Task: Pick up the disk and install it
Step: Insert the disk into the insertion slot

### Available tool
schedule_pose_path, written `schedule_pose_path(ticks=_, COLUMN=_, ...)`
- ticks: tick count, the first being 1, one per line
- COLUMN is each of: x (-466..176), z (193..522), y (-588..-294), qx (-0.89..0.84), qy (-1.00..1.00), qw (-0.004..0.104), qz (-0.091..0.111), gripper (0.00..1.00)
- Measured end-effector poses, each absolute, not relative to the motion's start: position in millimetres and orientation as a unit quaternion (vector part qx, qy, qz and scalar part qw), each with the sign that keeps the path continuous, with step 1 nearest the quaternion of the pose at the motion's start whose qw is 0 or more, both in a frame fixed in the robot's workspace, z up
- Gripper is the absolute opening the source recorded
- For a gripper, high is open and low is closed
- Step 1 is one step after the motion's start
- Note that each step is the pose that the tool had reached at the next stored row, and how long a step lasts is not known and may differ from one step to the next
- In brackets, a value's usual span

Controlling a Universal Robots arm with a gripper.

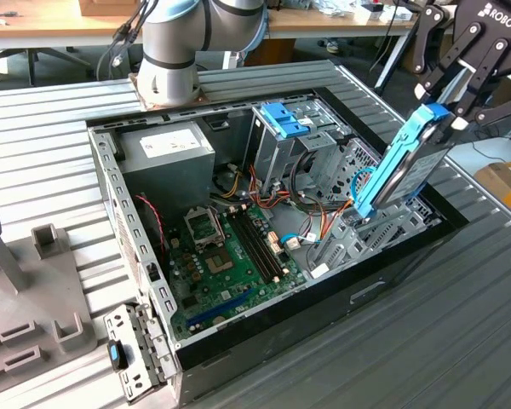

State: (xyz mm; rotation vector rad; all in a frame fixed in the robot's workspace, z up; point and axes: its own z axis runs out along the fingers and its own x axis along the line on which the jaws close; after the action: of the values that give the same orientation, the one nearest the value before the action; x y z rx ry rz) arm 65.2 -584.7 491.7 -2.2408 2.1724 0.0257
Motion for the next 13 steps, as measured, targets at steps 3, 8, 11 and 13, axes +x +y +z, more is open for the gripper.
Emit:
schedule_pose_path(ticks=3, x=65.2, z=490.4, y=-584.7, qx=-0.718, qy=0.696, qw=0.01, qz=0.008, gripper=0.37)
schedule_pose_path(ticks=8, x=65.3, z=487.4, y=-584.3, qx=-0.718, qy=0.696, qw=0.012, qz=0.01, gripper=0.37)
schedule_pose_path(ticks=11, x=65.3, z=487.1, y=-584.2, qx=-0.718, qy=0.696, qw=0.013, qz=0.011, gripper=0.37)
schedule_pose_path(ticks=13, x=65.3, z=487.1, y=-584.3, qx=-0.718, qy=0.696, qw=0.013, qz=0.011, gripper=0.37)
